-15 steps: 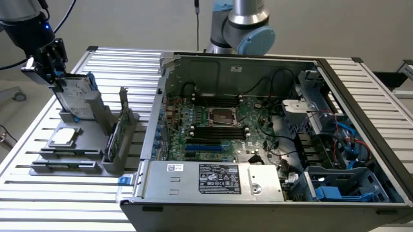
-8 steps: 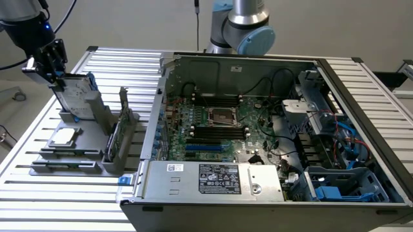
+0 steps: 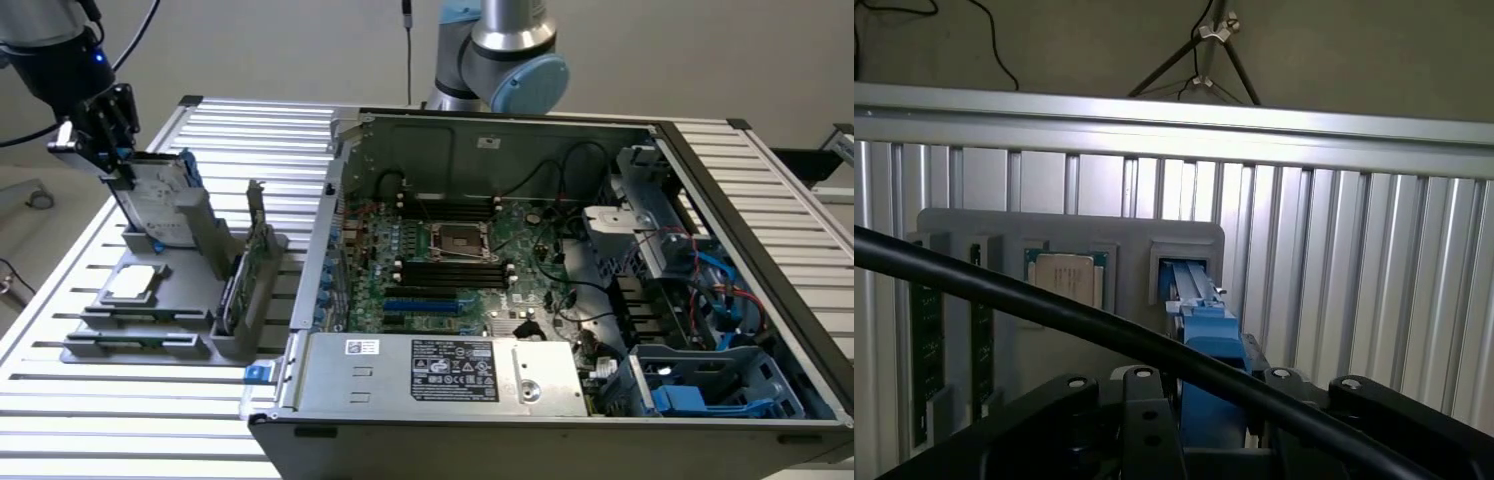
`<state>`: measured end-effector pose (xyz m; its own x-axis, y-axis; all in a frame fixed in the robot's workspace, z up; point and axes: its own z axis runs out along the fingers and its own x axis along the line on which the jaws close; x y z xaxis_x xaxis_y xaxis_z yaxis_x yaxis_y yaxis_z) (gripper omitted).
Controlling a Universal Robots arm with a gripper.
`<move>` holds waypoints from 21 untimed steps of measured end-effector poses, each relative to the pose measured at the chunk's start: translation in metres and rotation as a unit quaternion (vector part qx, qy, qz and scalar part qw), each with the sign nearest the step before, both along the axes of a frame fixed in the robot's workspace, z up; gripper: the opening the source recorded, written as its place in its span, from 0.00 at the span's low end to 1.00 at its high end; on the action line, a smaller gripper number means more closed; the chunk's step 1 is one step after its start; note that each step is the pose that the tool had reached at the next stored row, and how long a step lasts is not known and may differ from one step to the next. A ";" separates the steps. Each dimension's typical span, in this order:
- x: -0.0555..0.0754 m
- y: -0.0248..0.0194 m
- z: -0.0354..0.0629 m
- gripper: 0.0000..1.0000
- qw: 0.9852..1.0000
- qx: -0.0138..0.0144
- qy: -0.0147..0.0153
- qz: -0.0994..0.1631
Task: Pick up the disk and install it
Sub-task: 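Pick up the disk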
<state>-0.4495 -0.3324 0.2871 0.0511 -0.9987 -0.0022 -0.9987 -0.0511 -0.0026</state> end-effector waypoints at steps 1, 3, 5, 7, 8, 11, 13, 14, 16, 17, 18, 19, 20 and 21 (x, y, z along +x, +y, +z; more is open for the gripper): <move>0.000 0.0000 -0.0001 0.39 1.000 0.000 0.000 0.000; 0.000 0.0000 -0.0002 0.37 1.000 0.000 0.000 0.000; 0.000 0.0000 -0.0001 0.33 1.000 0.000 0.000 0.000; 0.000 -0.0002 -0.0002 0.33 1.000 0.000 0.000 0.000; 0.000 -0.0003 -0.0002 0.33 1.000 0.000 0.000 0.000; 0.000 -0.0009 -0.0001 0.33 1.000 0.000 0.000 0.000; 0.000 -0.0012 -0.0001 0.33 1.000 0.000 0.000 0.000; 0.000 -0.0013 -0.0001 0.33 1.000 0.000 0.000 0.000; 0.000 -0.0014 -0.0002 0.33 1.000 0.000 0.000 -0.001; 0.000 -0.0016 -0.0001 0.33 1.000 0.000 0.000 -0.001; 0.000 -0.0016 -0.0002 0.33 1.000 0.000 0.000 -0.001; 0.000 -0.0017 -0.0001 0.33 1.000 0.000 0.000 -0.001; 0.000 -0.0017 -0.0001 0.33 1.000 0.000 0.000 -0.001; 0.000 -0.0019 -0.0001 0.33 1.000 0.000 0.000 -0.001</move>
